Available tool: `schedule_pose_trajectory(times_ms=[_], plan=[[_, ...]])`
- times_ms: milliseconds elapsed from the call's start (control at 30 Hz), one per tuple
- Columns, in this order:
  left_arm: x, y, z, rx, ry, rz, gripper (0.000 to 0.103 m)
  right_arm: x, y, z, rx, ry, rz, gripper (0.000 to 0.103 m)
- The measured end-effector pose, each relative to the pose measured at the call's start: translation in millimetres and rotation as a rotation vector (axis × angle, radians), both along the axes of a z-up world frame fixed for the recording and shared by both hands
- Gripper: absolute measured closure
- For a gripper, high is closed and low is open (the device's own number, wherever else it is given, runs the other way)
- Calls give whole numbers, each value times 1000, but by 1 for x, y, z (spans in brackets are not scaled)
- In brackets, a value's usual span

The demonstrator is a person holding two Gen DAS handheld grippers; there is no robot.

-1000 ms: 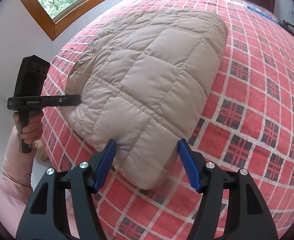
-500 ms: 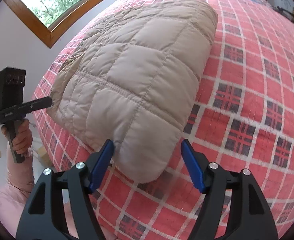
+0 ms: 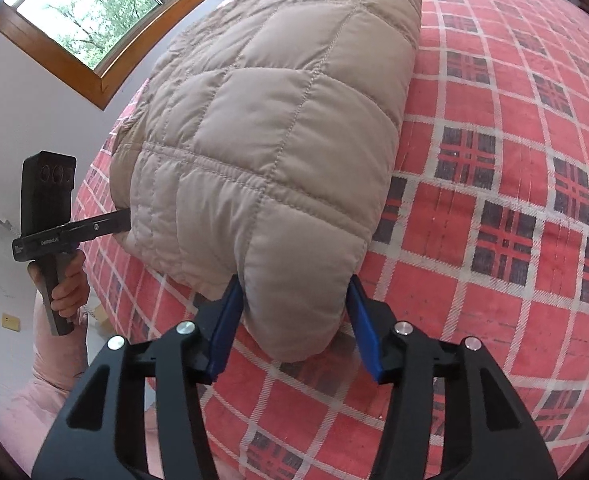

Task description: Fold large clothes

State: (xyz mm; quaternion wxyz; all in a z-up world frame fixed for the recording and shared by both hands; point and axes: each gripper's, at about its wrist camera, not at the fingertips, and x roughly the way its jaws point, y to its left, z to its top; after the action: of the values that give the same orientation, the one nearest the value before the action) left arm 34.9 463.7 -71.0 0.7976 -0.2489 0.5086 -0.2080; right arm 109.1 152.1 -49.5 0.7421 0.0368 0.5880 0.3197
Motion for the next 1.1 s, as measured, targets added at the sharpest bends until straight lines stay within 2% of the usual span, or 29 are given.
schedule_pose_trajectory(times_ms=[233,333,400,433,533,633,733,833,1100], plan=[[-1,-1,-5,-3,-1,13,39,4,-3,-7,17,48,-8,51],[-5,8,-3,-21,-4,22,39,6,-4,-2,24,52,7,45],[-11,15,8,-50,-35,13,39,8,-11,5,58,61,3,44],[-17,21,13,-59,-54,6,37,12,-16,11,69,54,4,41],[-24,38,35,-57,-134,36,21,17,-28,30,98,5,-16,31],[-17,58,43,-98,-155,94,16,32,-41,44,156,-5,-50,28],[-1,77,40,-163,-142,144,14,51,-52,47,191,-2,-78,25],[20,82,31,-234,-125,149,14,68,-58,42,235,31,-96,25],[65,80,2,-266,-65,177,14,95,-55,17,306,96,-101,25]])
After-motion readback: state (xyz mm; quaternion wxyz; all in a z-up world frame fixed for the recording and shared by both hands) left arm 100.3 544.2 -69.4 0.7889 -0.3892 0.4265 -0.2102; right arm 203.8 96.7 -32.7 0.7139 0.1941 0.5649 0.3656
